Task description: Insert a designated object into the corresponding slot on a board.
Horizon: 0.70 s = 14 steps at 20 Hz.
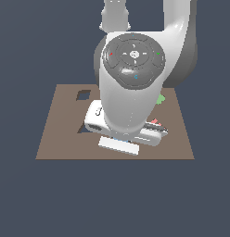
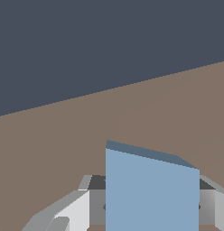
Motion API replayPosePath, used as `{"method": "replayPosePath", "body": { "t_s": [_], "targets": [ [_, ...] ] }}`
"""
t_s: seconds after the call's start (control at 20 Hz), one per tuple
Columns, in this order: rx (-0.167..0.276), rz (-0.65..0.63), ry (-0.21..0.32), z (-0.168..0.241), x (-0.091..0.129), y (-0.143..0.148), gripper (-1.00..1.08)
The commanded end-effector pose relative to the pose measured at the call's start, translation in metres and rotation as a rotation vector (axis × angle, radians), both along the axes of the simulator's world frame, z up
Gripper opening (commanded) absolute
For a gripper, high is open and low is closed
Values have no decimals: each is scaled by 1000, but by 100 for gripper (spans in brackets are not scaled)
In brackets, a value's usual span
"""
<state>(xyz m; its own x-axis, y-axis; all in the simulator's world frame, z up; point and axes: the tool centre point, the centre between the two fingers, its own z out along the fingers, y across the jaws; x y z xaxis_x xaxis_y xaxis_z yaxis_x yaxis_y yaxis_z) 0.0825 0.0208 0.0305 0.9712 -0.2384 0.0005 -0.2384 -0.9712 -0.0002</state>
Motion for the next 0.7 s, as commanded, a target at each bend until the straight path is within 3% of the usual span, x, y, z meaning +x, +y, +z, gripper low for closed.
{"method": "replayPosePath", "body": {
  "t_s": [0.0,0.65],
  "targets": [
    [0,0,1,0,0,0,-100],
    [0,-73,1,3,-4,-14,-100]
  ]
}}
